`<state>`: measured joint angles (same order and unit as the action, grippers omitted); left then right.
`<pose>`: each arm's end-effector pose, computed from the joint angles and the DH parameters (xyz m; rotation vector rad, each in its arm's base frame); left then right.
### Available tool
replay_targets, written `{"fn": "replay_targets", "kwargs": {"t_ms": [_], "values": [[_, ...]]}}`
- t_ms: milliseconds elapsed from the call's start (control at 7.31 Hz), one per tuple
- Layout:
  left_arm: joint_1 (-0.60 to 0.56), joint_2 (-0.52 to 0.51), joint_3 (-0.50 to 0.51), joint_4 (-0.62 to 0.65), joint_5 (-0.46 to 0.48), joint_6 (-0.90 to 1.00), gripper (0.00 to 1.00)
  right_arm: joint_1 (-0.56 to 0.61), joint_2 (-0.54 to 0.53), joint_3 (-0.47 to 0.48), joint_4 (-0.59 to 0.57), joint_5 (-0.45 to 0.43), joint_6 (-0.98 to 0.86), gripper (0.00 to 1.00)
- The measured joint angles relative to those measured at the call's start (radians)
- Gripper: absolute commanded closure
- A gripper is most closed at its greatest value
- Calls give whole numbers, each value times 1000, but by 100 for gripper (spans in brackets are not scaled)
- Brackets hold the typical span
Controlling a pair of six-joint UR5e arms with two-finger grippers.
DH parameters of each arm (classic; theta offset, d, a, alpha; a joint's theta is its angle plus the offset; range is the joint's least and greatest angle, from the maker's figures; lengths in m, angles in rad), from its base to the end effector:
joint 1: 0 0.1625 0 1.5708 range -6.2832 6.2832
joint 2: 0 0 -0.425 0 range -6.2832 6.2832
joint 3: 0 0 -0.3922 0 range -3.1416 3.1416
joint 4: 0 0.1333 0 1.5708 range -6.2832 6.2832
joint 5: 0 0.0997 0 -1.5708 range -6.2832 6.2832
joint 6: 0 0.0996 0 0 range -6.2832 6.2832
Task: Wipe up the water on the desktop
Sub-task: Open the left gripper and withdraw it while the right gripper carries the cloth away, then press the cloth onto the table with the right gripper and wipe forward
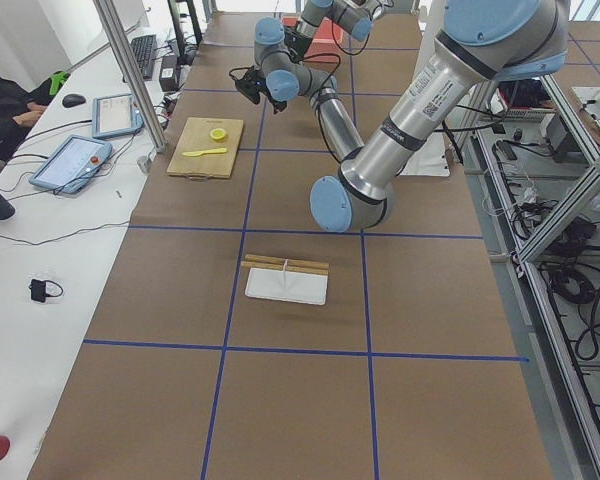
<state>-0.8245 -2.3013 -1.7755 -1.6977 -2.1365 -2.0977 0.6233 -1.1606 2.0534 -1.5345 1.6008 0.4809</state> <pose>0.3748 -0.5230 0.1173 -0.3647 1.1357 -0.8960 -0.3745 -0.4297 0.2265 0.6900 -0.6353 -0.4462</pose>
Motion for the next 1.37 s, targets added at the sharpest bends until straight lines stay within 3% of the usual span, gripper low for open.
{"fn": "replay_targets", "kwargs": {"t_ms": [547,958,1368], "values": [[-93,63,-167,309,-6,329,1,62,-86,-78,-129,-33,-179,100],[-125,101,-174,332,-6,407,1,68,-116,-191,-130,-42,-241,100],[-134,108,-158,332,-5,446,1,-16,-132,-202,-128,-22,-181,100]]}}
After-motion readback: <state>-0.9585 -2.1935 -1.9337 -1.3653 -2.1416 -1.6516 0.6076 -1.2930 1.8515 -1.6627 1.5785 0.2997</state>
